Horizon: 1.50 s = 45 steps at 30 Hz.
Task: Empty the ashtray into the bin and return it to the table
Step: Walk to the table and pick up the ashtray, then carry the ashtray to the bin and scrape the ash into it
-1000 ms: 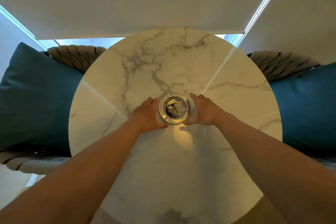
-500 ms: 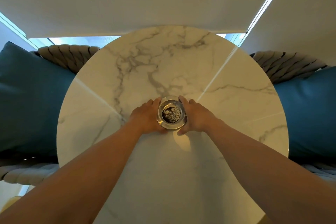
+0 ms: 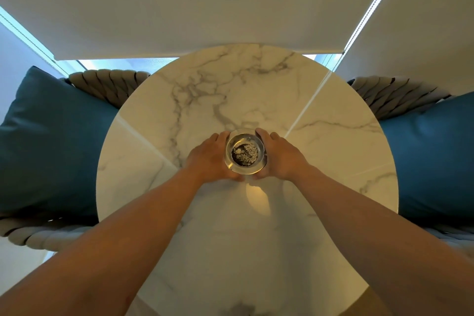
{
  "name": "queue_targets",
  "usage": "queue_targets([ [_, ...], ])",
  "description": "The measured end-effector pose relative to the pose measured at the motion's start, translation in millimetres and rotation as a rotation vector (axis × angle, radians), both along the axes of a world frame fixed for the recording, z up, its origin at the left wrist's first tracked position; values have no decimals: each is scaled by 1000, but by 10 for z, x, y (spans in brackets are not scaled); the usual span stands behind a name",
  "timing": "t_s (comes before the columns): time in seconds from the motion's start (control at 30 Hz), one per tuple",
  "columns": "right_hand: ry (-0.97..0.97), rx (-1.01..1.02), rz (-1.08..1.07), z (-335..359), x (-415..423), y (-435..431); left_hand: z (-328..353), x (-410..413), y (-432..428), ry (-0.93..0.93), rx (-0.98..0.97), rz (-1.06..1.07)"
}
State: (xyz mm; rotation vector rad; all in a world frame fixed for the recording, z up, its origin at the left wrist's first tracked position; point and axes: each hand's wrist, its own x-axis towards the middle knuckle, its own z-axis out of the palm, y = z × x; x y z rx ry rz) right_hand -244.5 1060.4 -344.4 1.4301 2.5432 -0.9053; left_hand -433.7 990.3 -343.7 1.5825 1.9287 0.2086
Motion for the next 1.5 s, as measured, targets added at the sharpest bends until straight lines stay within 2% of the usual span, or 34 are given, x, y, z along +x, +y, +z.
queue_targets([
  [0.33, 47, -25, 22, 497, 84, -322, 493, -9, -392, 12, 75, -4],
  [0.4, 106, -54, 26, 613, 124, -443, 611, -24, -528, 2, 91, -12],
  [0.5, 296, -129, 14, 775, 165, -685, 795, -50, -771, -14, 120, -32],
  [0.57, 409, -180, -86, 855, 171, -861, 907, -63, -941, -38, 139, -39],
  [0.67, 479, -187, -295, 933, 160, -1138, 1040, -56, -1234, -103, 160, -21],
  [0.8, 689, -323, -585, 971, 103, -1552, 1144, 14, -1581, -150, 176, -1],
  [1.0, 721, -268, -790, 971, 72, -2051, 1175, 83, -1958, -162, 218, 26],
  [1.27, 698, -130, -732, 1007, 195, -2425, 1242, 291, -2374, -129, 224, 72],
  [1.5, 709, -232, -632, 1046, 490, -2601, 1283, 700, -2786, -111, 256, 196],
])
